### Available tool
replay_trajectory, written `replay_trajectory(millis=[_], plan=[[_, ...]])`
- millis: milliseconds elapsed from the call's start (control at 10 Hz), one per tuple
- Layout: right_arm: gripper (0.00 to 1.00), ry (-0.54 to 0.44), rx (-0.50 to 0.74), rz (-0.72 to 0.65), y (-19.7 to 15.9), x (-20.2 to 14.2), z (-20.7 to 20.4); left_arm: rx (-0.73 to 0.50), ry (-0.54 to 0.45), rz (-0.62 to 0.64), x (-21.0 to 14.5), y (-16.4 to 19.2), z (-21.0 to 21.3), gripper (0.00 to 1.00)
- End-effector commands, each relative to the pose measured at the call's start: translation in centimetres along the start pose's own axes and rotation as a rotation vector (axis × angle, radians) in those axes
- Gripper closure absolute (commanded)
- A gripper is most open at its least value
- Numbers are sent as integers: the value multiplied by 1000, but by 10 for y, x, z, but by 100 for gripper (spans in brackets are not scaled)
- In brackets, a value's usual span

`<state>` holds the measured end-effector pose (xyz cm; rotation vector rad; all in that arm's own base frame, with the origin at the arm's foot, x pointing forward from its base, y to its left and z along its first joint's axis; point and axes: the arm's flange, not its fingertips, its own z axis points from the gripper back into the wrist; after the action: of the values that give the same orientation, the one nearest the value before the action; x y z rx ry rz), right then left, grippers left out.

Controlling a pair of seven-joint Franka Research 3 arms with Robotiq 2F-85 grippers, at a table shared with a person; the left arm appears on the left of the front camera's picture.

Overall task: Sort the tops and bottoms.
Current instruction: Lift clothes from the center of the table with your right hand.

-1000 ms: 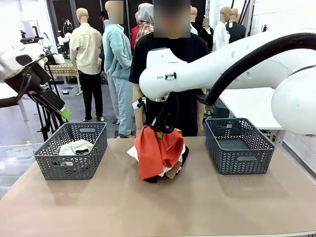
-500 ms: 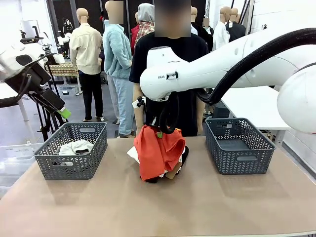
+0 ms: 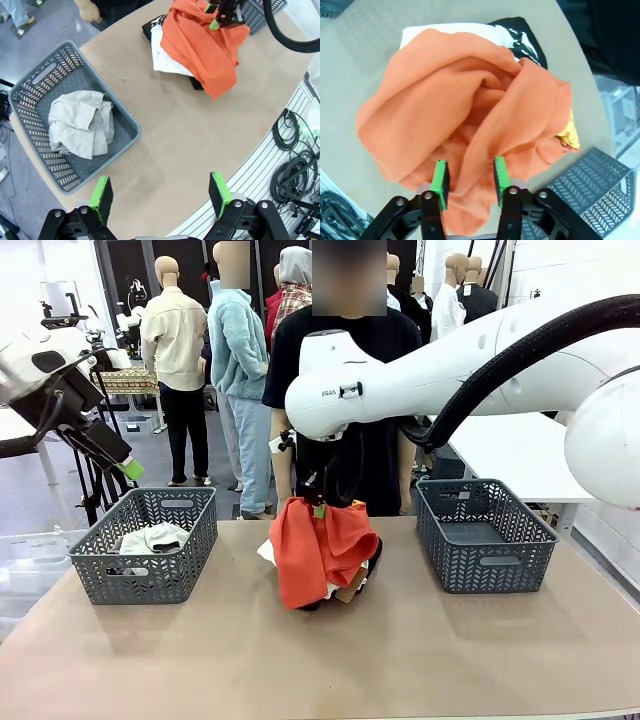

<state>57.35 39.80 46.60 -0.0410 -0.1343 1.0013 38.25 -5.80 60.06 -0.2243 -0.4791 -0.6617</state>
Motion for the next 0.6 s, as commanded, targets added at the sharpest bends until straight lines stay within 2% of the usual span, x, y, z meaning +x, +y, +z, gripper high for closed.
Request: replay_trajectory(millis=[0,300,500], plan=[[0,-22,-43,-50,6,-13,8,-2,4,4,1,0,2,0],[0,-138,35,-90,25,-15,20,-2,4,4,1,0,2,0],[0,-113,82,-96,26,-1,7,-2,4,4,1,0,2,0]])
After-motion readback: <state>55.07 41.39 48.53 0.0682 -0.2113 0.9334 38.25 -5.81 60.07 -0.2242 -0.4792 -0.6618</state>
